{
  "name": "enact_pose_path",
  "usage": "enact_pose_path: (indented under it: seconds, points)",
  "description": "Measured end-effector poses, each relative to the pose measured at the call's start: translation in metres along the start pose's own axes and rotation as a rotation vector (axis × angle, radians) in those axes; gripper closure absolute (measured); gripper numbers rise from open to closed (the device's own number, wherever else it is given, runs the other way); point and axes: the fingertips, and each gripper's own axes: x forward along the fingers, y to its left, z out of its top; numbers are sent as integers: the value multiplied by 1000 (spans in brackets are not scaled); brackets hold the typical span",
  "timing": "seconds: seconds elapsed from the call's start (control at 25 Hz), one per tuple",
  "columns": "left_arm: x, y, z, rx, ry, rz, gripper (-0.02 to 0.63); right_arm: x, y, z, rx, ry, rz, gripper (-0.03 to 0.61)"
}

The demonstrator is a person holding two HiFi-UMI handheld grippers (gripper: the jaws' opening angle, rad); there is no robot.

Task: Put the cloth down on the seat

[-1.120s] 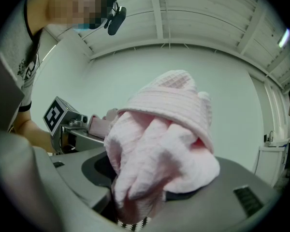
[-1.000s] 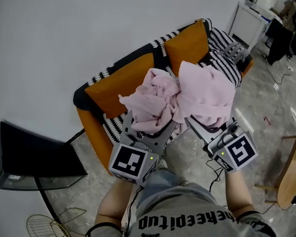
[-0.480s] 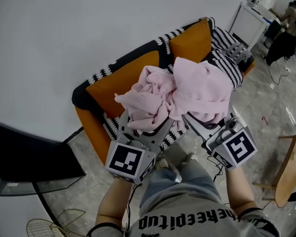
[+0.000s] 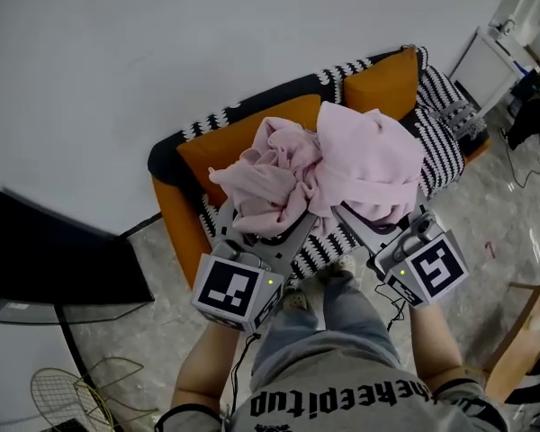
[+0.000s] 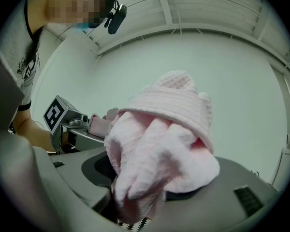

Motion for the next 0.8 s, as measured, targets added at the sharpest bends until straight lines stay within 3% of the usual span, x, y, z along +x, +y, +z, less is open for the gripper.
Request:
enact_pose_path:
  seconds: [0.8]
  points:
    - [92,58,-21,-64,50,282,281,84,-93,-38,33,12,282,287]
